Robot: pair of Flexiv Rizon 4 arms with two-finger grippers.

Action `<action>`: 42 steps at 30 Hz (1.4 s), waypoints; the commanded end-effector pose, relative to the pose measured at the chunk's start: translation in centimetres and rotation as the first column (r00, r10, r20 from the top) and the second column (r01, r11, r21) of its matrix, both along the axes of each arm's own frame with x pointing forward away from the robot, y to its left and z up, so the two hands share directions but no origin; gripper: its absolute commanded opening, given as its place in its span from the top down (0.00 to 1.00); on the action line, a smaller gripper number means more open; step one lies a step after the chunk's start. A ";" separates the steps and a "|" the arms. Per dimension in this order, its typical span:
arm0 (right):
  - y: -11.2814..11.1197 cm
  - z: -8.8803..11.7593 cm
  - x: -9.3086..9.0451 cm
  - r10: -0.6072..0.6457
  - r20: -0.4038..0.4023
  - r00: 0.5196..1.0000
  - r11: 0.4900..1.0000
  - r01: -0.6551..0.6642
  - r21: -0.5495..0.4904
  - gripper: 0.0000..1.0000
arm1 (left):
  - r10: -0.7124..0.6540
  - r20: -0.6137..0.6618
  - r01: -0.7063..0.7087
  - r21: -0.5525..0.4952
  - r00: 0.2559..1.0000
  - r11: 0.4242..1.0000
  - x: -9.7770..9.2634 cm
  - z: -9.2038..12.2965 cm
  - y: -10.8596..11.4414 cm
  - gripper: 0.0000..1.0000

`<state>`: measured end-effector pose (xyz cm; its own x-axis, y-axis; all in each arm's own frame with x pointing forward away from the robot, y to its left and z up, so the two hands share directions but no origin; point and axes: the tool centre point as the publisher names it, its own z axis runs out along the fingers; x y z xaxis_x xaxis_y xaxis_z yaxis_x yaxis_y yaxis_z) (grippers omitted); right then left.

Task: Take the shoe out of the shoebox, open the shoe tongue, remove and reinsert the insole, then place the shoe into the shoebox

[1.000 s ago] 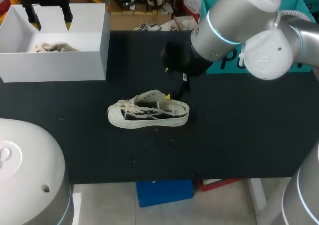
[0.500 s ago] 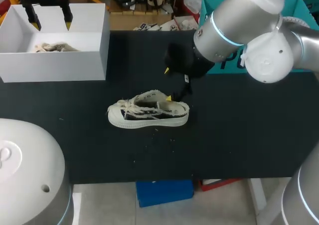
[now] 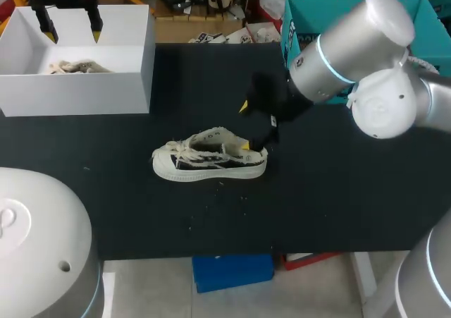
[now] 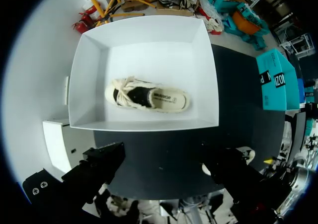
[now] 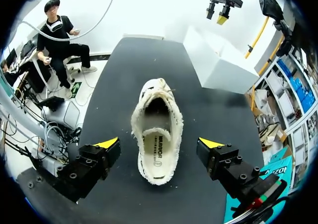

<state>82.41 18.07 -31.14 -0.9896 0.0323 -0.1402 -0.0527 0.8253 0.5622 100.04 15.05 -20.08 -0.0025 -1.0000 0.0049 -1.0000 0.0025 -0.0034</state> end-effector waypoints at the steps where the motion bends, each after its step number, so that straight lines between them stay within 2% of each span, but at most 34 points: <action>1: -0.2 -2.0 0.0 0.002 0.011 1.000 0.996 -0.003 0.086 0.00 | 0.001 -0.002 -0.001 0.002 1.000 1.000 0.0 0.1 0.0 0.00; 17: -1.8 -6.8 0.3 -0.036 -0.055 0.998 0.987 0.044 0.155 0.00 | 0.001 -0.002 -0.001 0.002 1.000 1.000 0.0 0.1 0.0 0.00; 36: -2.6 -9.2 2.0 -0.025 -0.094 0.995 0.980 0.043 0.195 0.00 | 0.001 -0.002 -0.001 0.002 1.000 1.000 0.0 0.1 0.0 0.00; 42: -2.8 -10.1 2.1 -0.028 -0.111 0.993 0.978 0.050 0.203 0.00 | 0.001 -0.002 -0.001 0.002 1.000 1.000 0.0 0.1 0.0 0.00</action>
<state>84.32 15.17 -40.72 -0.9958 0.0888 -0.0217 0.0464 0.6957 0.7168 100.04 15.05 -20.08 -0.0026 -1.0000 0.0049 -1.0000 0.0026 -0.0034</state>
